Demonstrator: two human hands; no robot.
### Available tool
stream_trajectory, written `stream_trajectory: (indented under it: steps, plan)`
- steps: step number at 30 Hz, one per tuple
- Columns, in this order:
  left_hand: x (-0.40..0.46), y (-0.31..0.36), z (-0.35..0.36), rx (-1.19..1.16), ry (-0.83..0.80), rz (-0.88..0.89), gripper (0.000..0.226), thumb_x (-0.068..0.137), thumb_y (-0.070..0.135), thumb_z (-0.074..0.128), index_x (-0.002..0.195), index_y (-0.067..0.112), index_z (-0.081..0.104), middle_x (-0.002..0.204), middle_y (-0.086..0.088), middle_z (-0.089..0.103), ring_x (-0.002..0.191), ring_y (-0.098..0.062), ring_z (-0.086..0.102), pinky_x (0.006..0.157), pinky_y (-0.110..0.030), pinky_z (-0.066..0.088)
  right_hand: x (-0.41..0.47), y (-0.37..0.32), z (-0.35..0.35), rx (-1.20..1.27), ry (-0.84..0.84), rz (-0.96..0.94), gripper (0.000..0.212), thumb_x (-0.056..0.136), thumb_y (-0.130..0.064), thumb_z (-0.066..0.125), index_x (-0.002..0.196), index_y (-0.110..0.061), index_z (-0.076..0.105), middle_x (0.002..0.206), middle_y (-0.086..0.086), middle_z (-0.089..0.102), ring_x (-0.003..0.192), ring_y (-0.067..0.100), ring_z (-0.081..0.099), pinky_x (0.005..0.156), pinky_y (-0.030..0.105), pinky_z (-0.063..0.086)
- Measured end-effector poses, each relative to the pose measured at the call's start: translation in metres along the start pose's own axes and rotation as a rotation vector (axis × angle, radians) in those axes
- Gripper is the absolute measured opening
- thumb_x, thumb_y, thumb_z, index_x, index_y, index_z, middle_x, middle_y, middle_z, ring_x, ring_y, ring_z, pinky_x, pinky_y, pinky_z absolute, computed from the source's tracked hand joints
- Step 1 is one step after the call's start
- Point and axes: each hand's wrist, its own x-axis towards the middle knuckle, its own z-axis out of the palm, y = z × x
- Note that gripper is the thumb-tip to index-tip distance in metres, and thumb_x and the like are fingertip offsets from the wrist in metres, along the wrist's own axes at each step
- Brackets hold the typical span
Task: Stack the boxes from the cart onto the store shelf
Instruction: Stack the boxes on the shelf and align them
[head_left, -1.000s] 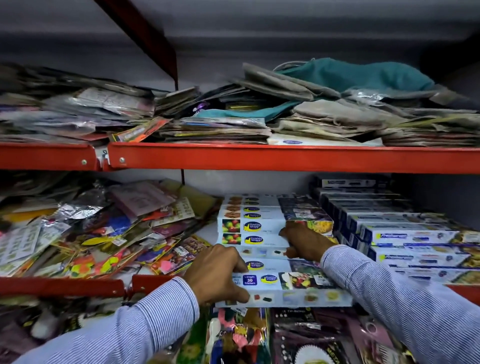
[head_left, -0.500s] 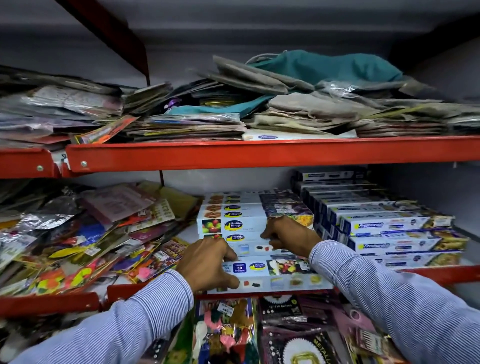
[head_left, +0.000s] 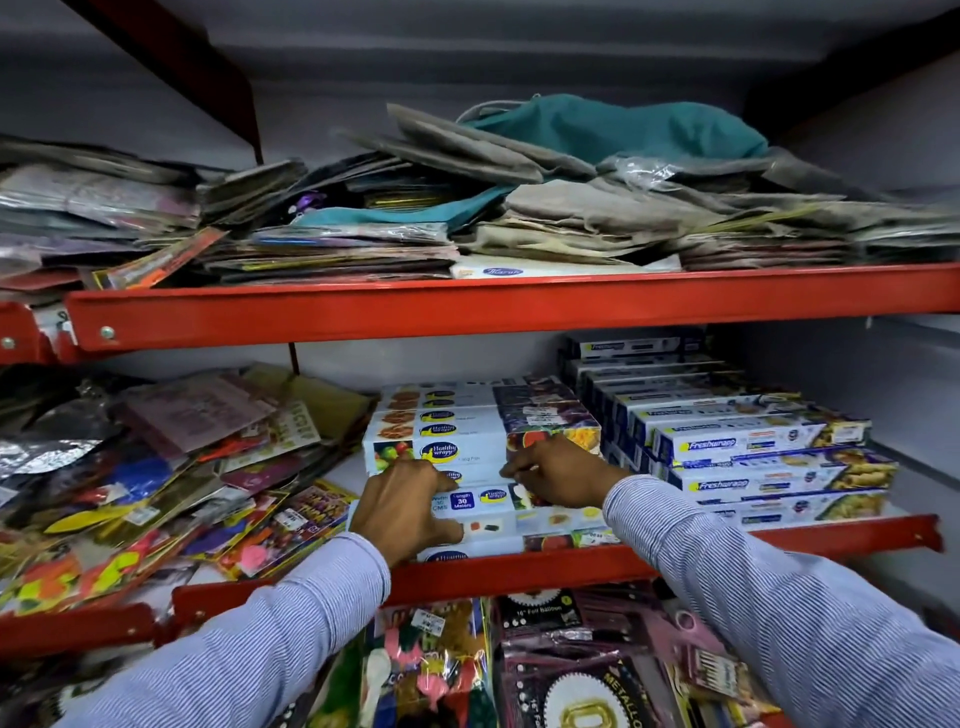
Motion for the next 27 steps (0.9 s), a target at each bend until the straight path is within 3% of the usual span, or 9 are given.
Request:
stream_trajectory:
  steps: [4, 10, 27]
  plan:
    - [-0.007, -0.004, 0.009, 0.045, 0.059, 0.046, 0.05, 0.073, 0.053, 0.072, 0.116, 0.026, 0.071, 0.141, 0.005, 0.053, 0.124, -0.02, 0.052, 0.088, -0.037, 0.051, -0.006, 0.003, 0.016, 0.057, 0.1, 0.011, 0.03, 0.096, -0.011, 0.051, 0.122, -0.009, 0.067, 0.129, 0.011, 0.066, 0.123, 0.025, 0.06, 0.106, 0.028, 0.042]
    - [-0.009, -0.005, 0.014, 0.066, 0.048, 0.058, 0.05, 0.08, 0.052, 0.065, 0.123, 0.025, 0.067, 0.128, 0.005, 0.066, 0.12, -0.02, 0.053, 0.088, -0.033, 0.05, -0.011, 0.002, 0.024, 0.117, 0.15, 0.034, 0.031, 0.097, -0.009, 0.048, 0.123, -0.01, 0.066, 0.129, 0.011, 0.066, 0.122, 0.025, 0.061, 0.109, 0.032, 0.044]
    - [-0.013, 0.003, 0.019, 0.016, 0.104, 0.058, 0.043, 0.085, 0.046, 0.064, 0.12, 0.022, 0.068, 0.124, 0.003, 0.068, 0.113, -0.022, 0.053, 0.081, -0.034, 0.05, -0.005, 0.003, 0.028, 0.092, 0.098, 0.132, 0.04, 0.094, 0.002, 0.043, 0.124, -0.013, 0.065, 0.134, 0.01, 0.063, 0.124, 0.023, 0.059, 0.111, 0.033, 0.043]
